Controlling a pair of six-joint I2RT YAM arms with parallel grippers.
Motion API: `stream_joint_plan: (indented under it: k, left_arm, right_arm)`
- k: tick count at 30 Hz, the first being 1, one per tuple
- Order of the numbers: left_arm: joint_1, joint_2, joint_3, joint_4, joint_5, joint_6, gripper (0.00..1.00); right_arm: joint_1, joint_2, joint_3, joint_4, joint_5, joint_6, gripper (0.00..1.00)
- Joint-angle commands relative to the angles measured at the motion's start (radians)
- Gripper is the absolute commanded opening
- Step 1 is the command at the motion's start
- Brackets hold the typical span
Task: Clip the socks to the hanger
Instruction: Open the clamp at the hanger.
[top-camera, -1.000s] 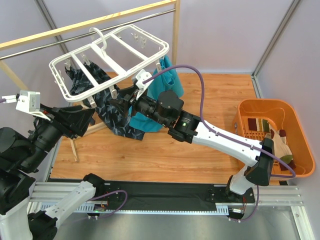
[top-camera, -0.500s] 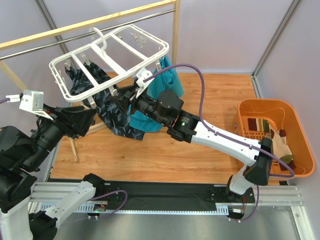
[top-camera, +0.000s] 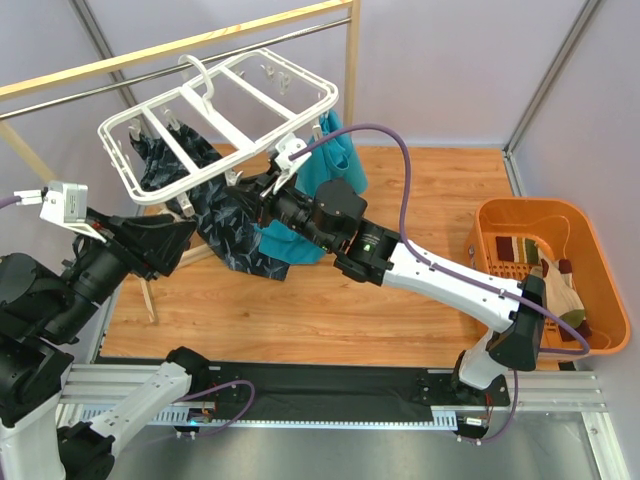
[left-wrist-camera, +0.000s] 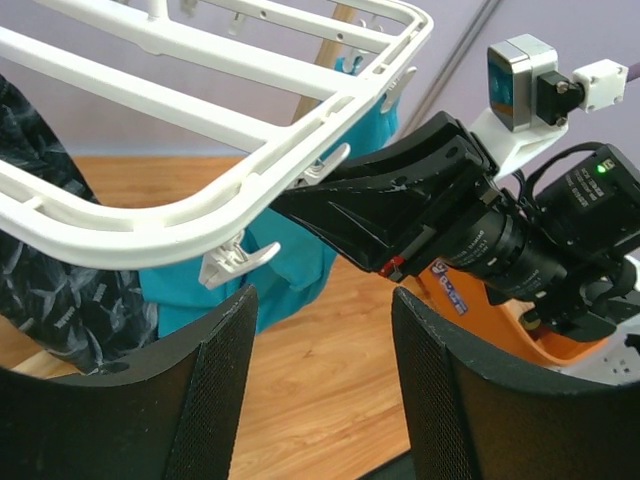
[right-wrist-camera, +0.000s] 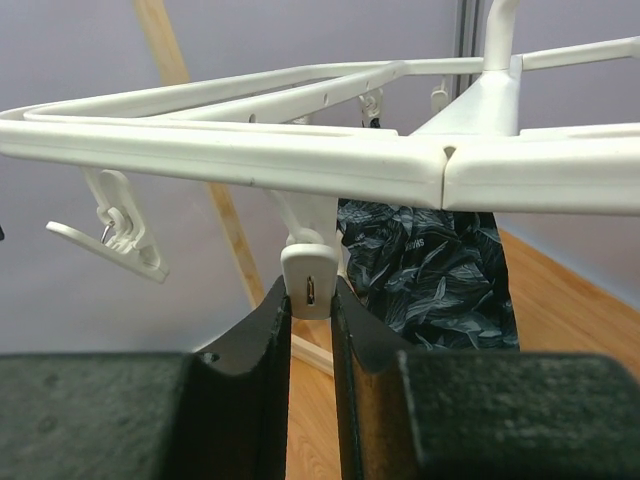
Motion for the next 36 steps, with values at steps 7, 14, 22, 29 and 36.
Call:
stream_joint_plan:
  k: [7,14,22,29,36]
  left_arm:
    - [-0.001,0.061,0.034,0.068,0.227,-0.178,0.58]
    - [-0.001,0.131,0.037,0.114,0.237,-0.220,0.57]
    - [-0.002,0.156,-0.027,0.279,0.268,-0.336,0.61]
    - [-0.002,0.173,-0.047,0.315,0.222,-0.349,0.64]
    - [-0.002,0.173,-0.104,0.334,0.194,-0.370,0.64]
  right_arm:
    - [0.003,-0.045,0.138,-0.170,-0.020,0.049,0.00]
    - [0.005,-0.013,0.361,-0.568,-0.058,0.090,0.00]
    - [0.003,0.073,0.597,-0.869,-0.135,0.089,0.00]
    - [0.003,0.054,0.591,-0.923,-0.156,0.085,0.00]
    - [0.003,0.056,0.613,-0.949,-0.164,0.076,0.00]
